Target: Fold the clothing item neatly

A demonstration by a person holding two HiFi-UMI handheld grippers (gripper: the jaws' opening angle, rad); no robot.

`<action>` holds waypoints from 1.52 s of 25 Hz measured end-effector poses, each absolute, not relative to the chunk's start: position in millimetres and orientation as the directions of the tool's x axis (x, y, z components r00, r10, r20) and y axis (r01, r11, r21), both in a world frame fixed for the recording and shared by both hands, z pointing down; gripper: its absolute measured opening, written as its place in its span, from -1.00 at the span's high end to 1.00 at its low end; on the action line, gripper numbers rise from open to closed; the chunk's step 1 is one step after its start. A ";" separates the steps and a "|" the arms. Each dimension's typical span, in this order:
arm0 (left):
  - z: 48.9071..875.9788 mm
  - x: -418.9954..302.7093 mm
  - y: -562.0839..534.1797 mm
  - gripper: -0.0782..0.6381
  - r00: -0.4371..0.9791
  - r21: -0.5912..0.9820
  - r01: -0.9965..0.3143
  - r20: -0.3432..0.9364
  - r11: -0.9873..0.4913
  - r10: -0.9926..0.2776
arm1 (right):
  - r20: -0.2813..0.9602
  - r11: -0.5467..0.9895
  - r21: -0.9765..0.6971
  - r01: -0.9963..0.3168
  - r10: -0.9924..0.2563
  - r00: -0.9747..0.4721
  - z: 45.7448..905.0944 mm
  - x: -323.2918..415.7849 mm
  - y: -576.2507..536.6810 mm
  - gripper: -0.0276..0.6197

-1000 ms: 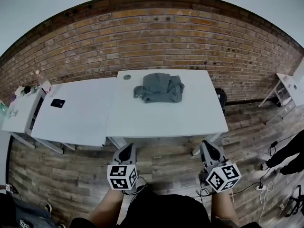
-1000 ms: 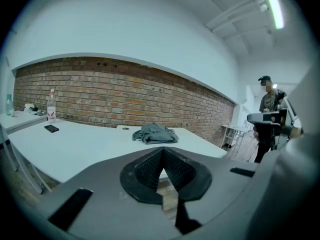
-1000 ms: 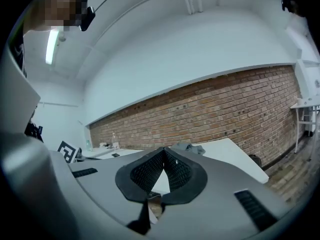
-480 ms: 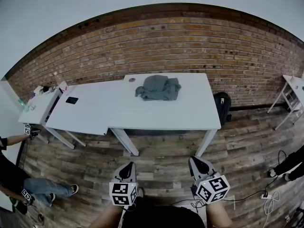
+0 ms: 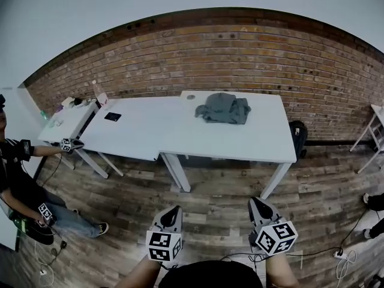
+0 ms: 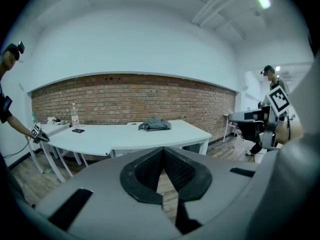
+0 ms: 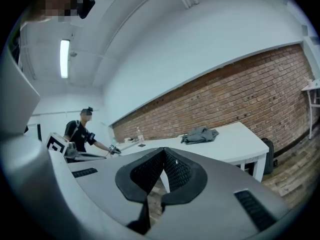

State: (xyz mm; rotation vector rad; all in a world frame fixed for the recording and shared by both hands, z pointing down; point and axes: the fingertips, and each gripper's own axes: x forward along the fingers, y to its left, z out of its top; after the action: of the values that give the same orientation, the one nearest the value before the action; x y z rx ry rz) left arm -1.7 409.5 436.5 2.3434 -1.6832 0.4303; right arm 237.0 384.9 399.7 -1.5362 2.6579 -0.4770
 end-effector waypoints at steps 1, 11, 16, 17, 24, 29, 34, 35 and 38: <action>435.9 -9.8 415.3 0.79 0.302 0.018 -0.948 0.355 -0.317 -0.885 | 0.116 0.469 -0.268 -0.842 -0.851 -0.511 395.2 227.1 387.2 0.91; 424.1 -133.1 465.1 0.79 0.271 0.149 -0.960 0.286 -0.237 -0.919 | 0.064 0.405 -0.154 -0.901 -0.906 -0.418 360.4 115.1 436.2 0.91; 423.7 -169.4 482.2 0.79 0.313 0.206 -0.942 0.265 -0.264 -0.912 | 0.098 0.361 -0.067 -0.930 -0.926 -0.366 357.5 75.8 487.5 0.91; 422.6 -176.3 483.8 0.79 0.313 0.208 -0.942 0.262 -0.263 -0.913 | 0.110 0.358 -0.051 -0.932 -0.926 -0.361 359.0 71.2 495.8 0.91; 433.1 -188.0 503.7 0.79 0.329 0.197 -0.939 0.280 -0.281 -0.902 | 0.078 0.248 -0.219 -0.944 -0.960 -0.270 360.5 83.9 522.4 0.91; 423.0 -182.9 510.7 0.79 0.307 0.186 -0.947 0.287 -0.262 -0.907 | 0.067 0.263 -0.165 -0.951 -0.959 -0.277 352.4 83.8 518.1 0.91; 398.6 -135.3 508.5 0.79 0.326 0.125 -0.944 0.242 -0.304 -0.914 | 0.069 0.308 -0.180 -0.934 -0.943 -0.325 355.3 99.0 527.9 0.91; 397.2 -122.0 508.6 0.79 0.335 0.102 -0.942 0.240 -0.320 -0.911 | 0.074 0.312 -0.179 -0.933 -0.941 -0.329 358.3 104.5 531.2 0.91; 397.2 -83.2 513.2 0.79 0.374 0.061 -0.927 0.247 -0.371 -0.894 | 0.087 0.311 -0.196 -0.930 -0.939 -0.332 365.2 124.0 537.8 0.91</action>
State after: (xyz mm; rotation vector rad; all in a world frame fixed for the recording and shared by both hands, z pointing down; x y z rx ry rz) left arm -83.2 513.2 397.2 2.4413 -1.6387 0.2550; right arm 124.0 537.8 365.2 -1.7896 2.5086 -0.3275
